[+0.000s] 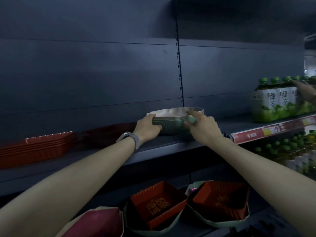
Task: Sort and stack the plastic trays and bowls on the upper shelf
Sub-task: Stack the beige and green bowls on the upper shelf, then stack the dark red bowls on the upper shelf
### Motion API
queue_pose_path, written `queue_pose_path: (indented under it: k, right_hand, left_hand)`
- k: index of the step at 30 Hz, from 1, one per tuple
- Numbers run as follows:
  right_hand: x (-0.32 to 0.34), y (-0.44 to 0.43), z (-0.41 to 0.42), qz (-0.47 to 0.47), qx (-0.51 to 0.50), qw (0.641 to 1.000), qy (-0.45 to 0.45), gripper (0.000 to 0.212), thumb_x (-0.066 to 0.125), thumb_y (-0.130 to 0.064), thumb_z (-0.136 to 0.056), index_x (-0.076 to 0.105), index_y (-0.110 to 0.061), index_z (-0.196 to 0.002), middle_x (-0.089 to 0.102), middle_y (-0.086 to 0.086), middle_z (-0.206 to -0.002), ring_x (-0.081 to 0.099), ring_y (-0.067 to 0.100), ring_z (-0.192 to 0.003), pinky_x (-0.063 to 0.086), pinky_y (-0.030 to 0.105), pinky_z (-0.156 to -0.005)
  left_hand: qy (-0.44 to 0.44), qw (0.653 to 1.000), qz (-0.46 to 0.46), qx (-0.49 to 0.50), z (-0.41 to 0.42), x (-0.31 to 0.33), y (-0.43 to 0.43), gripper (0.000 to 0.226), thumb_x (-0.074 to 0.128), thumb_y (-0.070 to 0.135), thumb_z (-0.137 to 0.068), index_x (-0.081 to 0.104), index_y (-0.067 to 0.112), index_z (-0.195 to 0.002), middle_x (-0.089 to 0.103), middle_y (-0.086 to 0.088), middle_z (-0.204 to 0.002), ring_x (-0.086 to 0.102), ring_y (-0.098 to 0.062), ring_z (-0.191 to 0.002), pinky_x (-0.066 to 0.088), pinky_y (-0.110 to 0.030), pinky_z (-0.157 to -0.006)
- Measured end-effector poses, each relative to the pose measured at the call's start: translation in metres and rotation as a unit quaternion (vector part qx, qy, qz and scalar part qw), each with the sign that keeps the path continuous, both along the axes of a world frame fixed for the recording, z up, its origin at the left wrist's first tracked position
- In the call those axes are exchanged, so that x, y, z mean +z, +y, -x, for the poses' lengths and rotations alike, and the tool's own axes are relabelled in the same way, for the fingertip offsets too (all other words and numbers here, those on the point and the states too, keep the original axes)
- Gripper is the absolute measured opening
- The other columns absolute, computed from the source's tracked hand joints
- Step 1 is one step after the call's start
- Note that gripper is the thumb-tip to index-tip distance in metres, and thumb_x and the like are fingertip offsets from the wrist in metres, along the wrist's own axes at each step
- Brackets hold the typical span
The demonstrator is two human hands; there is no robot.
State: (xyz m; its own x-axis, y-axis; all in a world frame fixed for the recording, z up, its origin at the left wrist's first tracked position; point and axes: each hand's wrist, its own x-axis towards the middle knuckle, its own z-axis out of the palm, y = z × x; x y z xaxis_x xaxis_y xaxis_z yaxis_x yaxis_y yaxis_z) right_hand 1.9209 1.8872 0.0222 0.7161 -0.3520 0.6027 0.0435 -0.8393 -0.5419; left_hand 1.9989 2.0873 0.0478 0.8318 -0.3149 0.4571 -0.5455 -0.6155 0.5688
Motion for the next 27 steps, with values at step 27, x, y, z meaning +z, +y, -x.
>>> queue_pose_path:
  k: [27]
  right_hand:
    - [-0.23, 0.21, 0.09, -0.072, 0.237, 0.967, 0.054, 0.024, 0.064, -0.031, -0.103, 0.07, -0.025, -0.125, 0.073, -0.016, -0.104, 0.066, 0.0, -0.097, 0.048, 0.014, -0.083]
  left_hand:
    - [0.01, 0.992, 0.085, 0.098, 0.138, -0.247, 0.224, 0.033, 0.067, 0.014, -0.095, 0.072, 0.027, -0.124, 0.075, 0.012, -0.11, 0.07, -0.004, -0.102, 0.056, -0.033, -0.102]
